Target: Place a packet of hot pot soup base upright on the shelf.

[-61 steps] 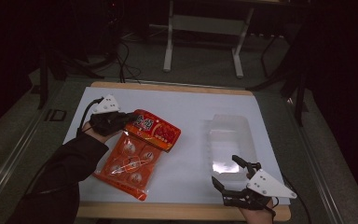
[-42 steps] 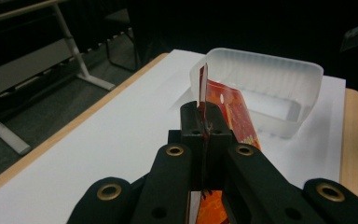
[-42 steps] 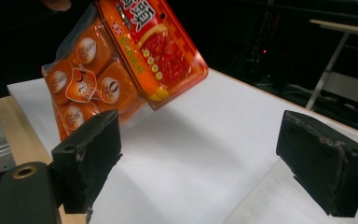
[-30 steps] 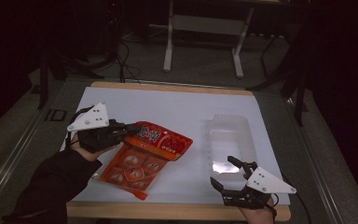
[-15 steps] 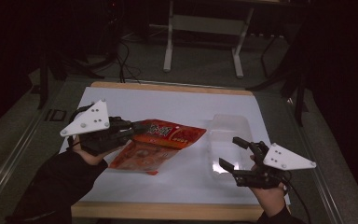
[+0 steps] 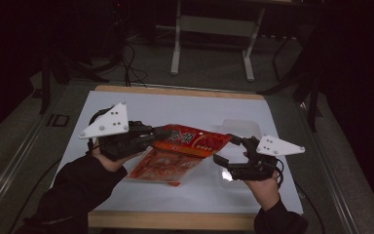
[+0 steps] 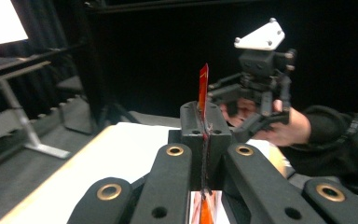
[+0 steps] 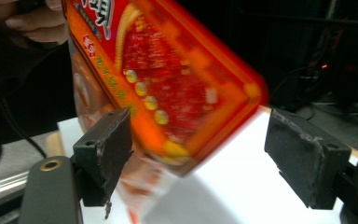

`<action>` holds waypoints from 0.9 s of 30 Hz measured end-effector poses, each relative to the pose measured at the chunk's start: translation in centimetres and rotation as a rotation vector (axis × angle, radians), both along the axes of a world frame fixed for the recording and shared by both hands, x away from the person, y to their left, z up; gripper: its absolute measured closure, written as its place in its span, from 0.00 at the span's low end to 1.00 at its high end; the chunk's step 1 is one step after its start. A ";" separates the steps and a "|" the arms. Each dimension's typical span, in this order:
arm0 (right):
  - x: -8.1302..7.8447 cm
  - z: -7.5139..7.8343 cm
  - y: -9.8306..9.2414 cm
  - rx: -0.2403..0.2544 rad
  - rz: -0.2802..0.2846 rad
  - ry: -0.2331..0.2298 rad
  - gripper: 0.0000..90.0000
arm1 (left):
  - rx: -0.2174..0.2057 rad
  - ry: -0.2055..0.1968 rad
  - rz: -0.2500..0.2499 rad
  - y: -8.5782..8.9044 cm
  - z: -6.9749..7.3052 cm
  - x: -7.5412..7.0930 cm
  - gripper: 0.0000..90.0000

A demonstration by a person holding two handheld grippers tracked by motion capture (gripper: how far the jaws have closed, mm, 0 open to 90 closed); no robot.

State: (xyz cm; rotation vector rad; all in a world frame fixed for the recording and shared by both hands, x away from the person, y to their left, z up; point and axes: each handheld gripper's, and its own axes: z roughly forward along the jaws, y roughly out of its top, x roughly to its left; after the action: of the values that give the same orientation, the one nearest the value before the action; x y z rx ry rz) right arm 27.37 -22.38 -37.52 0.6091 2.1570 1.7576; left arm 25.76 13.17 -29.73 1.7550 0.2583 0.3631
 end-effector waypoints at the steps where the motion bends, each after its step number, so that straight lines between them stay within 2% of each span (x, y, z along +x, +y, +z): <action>1: 0.1 -0.2 0.1 0.014 0.014 0.010 0.27 | 0.001 -0.001 0.006 -0.1 0.0 0.1 1.00; 3: 0.2 -0.3 0.6 0.002 0.016 0.012 0.27 | -0.006 0.008 -0.006 -0.2 -0.1 0.3 1.00; 4: 0.3 -0.2 0.7 -0.006 0.015 0.011 0.27 | -0.006 -0.002 0.010 -0.3 -0.1 0.3 1.00; 6: 0.7 -0.2 0.6 0.003 0.016 0.024 0.28 | -0.012 0.004 -0.004 -0.4 -0.1 0.3 1.00; 9: 0.9 0.1 0.6 0.009 0.007 0.022 0.30 | -0.012 -0.005 -0.006 -0.6 0.0 0.2 1.00; 11: 0.9 0.2 0.6 0.006 0.008 0.018 0.30 | -0.012 0.005 -0.021 -0.7 0.0 0.2 1.00; 12: 1.0 0.3 0.7 0.007 0.013 0.018 0.30 | -0.009 -0.006 -0.010 -0.9 0.0 0.2 1.00; 16: 1.0 0.5 1.0 0.006 0.033 0.009 0.36 | -0.011 0.000 -0.032 -1.2 0.1 0.2 1.00; 19: 1.3 0.3 1.2 0.005 0.065 0.026 0.40 | -0.014 0.004 -0.037 -1.4 0.1 0.3 1.00; 23: 1.3 0.2 1.3 -0.027 0.087 0.018 0.56 | -0.010 0.010 -0.034 -1.5 0.0 0.3 1.00; 24: 1.3 0.2 1.3 -0.027 0.087 0.018 0.56 | -0.010 0.010 -0.034 -1.5 0.0 0.3 1.00; 25: 1.1 0.2 1.5 -0.048 0.085 -0.003 0.59 | -0.001 0.011 -0.036 -1.6 -0.1 0.4 1.00; 26: 1.0 0.2 1.7 -0.067 0.098 -0.016 0.67 | 0.001 0.013 -0.029 -1.7 -0.2 0.4 1.00; 27: 0.9 0.2 1.8 -0.078 0.101 -0.019 0.71 | 0.001 0.020 -0.036 -1.7 -0.3 0.5 1.00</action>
State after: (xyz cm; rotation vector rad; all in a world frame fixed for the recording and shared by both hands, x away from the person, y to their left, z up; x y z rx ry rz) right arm 28.25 -20.54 -37.32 0.4695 2.2681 1.7118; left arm 26.28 11.50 -30.00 1.7629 0.2408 0.3201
